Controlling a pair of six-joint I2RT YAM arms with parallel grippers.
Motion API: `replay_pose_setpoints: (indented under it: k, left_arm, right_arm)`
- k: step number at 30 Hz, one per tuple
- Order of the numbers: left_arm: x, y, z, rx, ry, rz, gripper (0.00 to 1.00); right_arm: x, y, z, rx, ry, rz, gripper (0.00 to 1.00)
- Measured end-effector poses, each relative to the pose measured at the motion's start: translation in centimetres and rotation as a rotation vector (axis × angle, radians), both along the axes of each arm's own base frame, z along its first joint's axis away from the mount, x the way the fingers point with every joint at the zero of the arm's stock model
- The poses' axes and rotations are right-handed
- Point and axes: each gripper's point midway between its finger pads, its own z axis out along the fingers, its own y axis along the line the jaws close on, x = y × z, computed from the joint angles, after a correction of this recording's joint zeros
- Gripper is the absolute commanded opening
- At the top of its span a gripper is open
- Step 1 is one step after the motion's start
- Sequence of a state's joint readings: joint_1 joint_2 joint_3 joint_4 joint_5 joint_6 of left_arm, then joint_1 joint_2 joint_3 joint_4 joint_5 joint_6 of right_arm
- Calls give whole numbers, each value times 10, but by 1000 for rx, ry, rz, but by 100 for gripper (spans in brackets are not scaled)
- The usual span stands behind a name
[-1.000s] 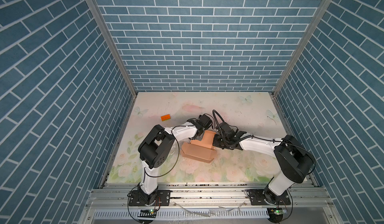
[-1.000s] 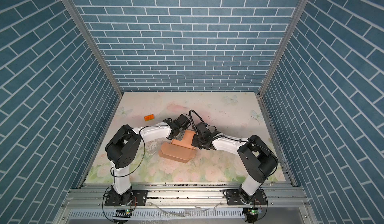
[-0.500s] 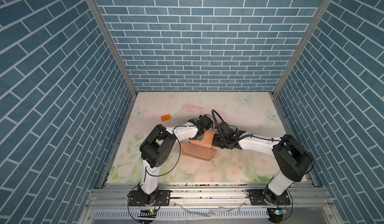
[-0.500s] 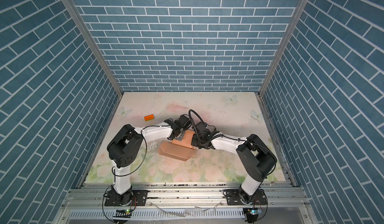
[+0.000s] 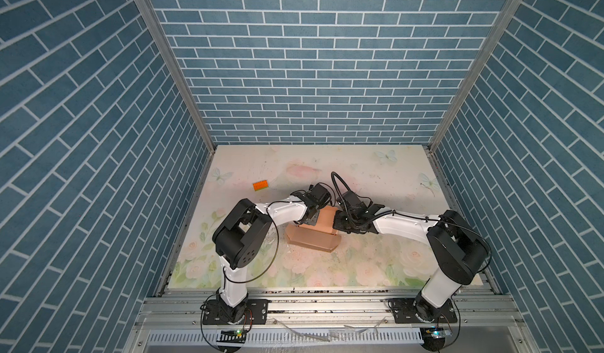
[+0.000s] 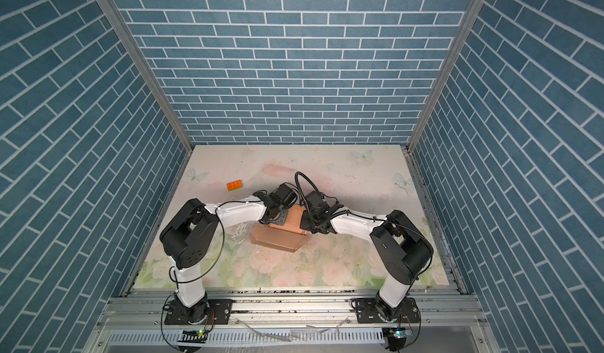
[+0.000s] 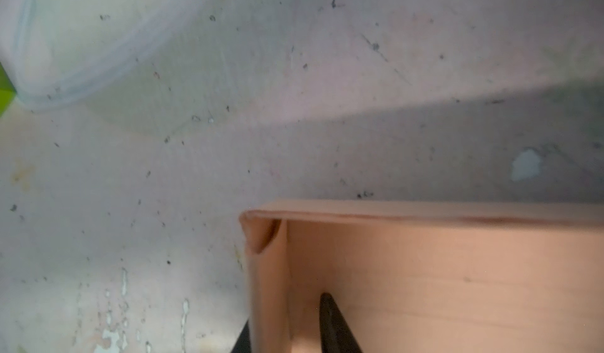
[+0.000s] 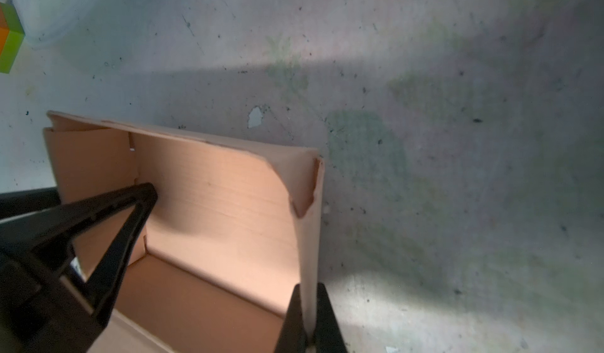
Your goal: Fold the paper box
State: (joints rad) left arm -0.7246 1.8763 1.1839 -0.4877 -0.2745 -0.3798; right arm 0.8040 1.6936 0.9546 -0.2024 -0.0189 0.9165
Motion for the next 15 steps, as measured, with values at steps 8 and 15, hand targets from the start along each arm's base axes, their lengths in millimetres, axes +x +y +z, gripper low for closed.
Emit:
replay_pose_setpoints:
  k: [8,15]
  left_arm:
    - [-24,-7,14,-150,45,17,71]
    - [-22,-13,38,-277,32,22,89]
  right_arm:
    - [1,-1,0,-25,-24,50,0]
    - [1,-2,1,-36,-34,93,0]
